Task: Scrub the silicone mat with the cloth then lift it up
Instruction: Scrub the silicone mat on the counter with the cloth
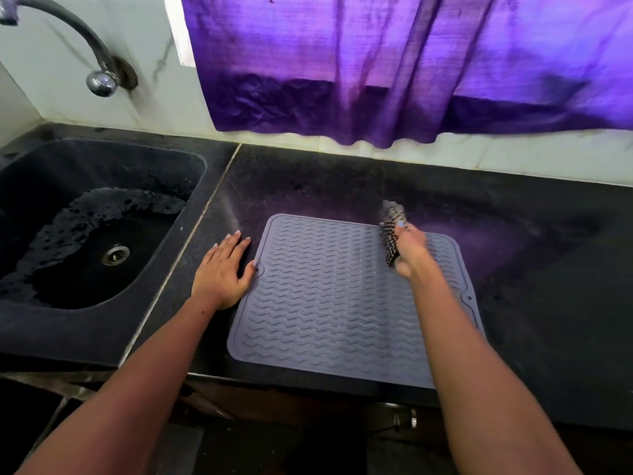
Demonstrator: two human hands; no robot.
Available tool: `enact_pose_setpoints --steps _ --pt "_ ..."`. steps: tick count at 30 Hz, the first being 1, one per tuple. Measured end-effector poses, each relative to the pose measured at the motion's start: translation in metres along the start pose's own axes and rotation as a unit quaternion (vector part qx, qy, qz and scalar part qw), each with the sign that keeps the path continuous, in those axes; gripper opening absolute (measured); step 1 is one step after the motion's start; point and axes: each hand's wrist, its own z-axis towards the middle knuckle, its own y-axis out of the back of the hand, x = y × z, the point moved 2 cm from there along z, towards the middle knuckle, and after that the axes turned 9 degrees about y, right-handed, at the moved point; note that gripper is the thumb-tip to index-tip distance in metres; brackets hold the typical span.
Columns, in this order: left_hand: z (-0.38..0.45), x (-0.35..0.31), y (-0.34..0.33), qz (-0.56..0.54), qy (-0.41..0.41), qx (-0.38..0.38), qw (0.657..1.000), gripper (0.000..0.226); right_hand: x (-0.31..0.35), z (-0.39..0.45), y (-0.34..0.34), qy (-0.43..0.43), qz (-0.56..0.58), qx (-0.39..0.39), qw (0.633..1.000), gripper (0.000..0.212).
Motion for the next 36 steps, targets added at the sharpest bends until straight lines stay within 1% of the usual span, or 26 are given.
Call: enact_pose_setpoints --steps 1,2,3,4,6,8,9,10,13,14,15,16,18,19,20,21,22,24,25,27,29,30,31,34,35,36 --pt "0.0 0.0 0.0 0.0 0.001 0.0 1.0 0.083 0.006 0.0 0.007 0.013 -0.044 -0.051 0.998 0.024" --pt "0.001 0.0 0.0 0.0 0.001 0.0 1.0 0.083 0.009 -0.001 0.014 0.045 -0.129 -0.088 0.987 0.03" --pt "0.001 0.0 0.0 0.0 0.0 0.0 1.0 0.084 0.011 -0.006 0.02 0.085 -0.221 -0.105 0.966 0.036" --pt "0.002 0.0 -0.001 -0.001 0.0 0.001 1.0 0.083 0.011 -0.012 0.023 0.118 -0.298 -0.098 0.942 0.04" --pt "0.001 0.0 -0.001 -0.002 0.0 0.0 1.0 0.083 -0.005 -0.02 0.02 0.161 -0.409 -0.034 0.897 0.045" --pt "0.001 0.001 -0.001 -0.008 0.002 -0.004 1.0 0.083 -0.029 -0.027 0.014 0.181 -0.527 0.055 0.829 0.055" --pt "0.002 0.001 -0.001 -0.008 0.002 -0.004 1.0 0.083 -0.037 -0.028 0.013 0.19 -0.564 0.078 0.8 0.06" --pt "0.001 0.001 -0.002 -0.006 0.002 -0.004 1.0 0.082 -0.042 -0.026 0.014 0.195 -0.58 0.087 0.786 0.062" --pt "0.001 0.0 -0.001 -0.006 0.003 -0.008 1.0 0.082 -0.042 -0.021 0.019 0.197 -0.574 0.109 0.787 0.062" --pt "0.001 0.0 -0.001 -0.008 0.001 -0.008 1.0 0.082 -0.038 -0.022 0.021 0.201 -0.555 0.117 0.798 0.06" --pt "0.001 0.0 -0.001 -0.01 0.001 -0.009 1.0 0.082 -0.034 -0.021 0.023 0.194 -0.52 0.124 0.823 0.057" --pt "0.001 0.0 -0.001 -0.011 0.0 -0.011 1.0 0.082 -0.029 -0.02 0.026 0.174 -0.461 0.124 0.861 0.053" --pt "0.001 0.001 -0.002 -0.012 0.0 -0.009 1.0 0.082 -0.018 -0.013 0.032 0.096 -0.288 0.105 0.947 0.044" --pt "0.001 0.001 -0.002 -0.012 0.0 -0.007 1.0 0.083 -0.011 -0.008 0.037 0.065 -0.199 0.069 0.975 0.038" --pt "0.001 0.002 -0.002 -0.012 0.0 -0.006 1.0 0.083 -0.004 -0.004 0.043 0.055 -0.149 0.017 0.987 0.035" --pt "0.001 0.002 -0.001 -0.012 0.0 -0.008 1.0 0.083 0.003 -0.001 0.051 0.056 -0.154 -0.039 0.986 0.035" --pt "0.002 0.002 -0.001 -0.013 0.001 -0.009 1.0 0.083 0.008 0.0 0.058 0.067 -0.209 -0.085 0.972 0.037" --pt "0.002 0.001 -0.001 -0.014 0.001 -0.008 1.0 0.084 0.011 -0.003 0.069 0.113 -0.348 -0.131 0.921 0.043" --pt "0.001 0.001 0.0 -0.015 0.002 -0.008 1.0 0.084 0.008 -0.006 0.072 0.14 -0.39 -0.121 0.902 0.044" --pt "0.001 0.0 0.001 -0.017 0.002 -0.009 1.0 0.084 -0.011 -0.006 0.072 0.174 -0.481 -0.047 0.858 0.046" --pt "0.001 0.0 0.001 -0.017 0.001 -0.008 1.0 0.085 -0.032 -0.006 0.072 0.168 -0.561 0.029 0.81 0.055" --pt "0.001 0.0 0.0 -0.017 0.001 -0.009 1.0 0.085 -0.037 -0.005 0.073 0.167 -0.58 0.046 0.796 0.059" --pt "0.001 0.0 0.0 -0.017 0.001 -0.009 1.0 0.085 -0.039 -0.004 0.075 0.164 -0.587 0.056 0.791 0.06" --pt "0.001 0.0 0.0 -0.019 0.003 -0.008 1.0 0.085 -0.039 0.006 0.083 0.165 -0.558 0.097 0.807 0.06" --pt "0.001 0.0 0.0 -0.018 0.003 -0.008 1.0 0.084 -0.04 0.012 0.086 0.156 -0.535 0.107 0.823 0.059" --pt "0.001 0.0 0.0 -0.018 0.002 -0.008 1.0 0.084 -0.037 0.015 0.088 0.142 -0.493 0.11 0.851 0.057"
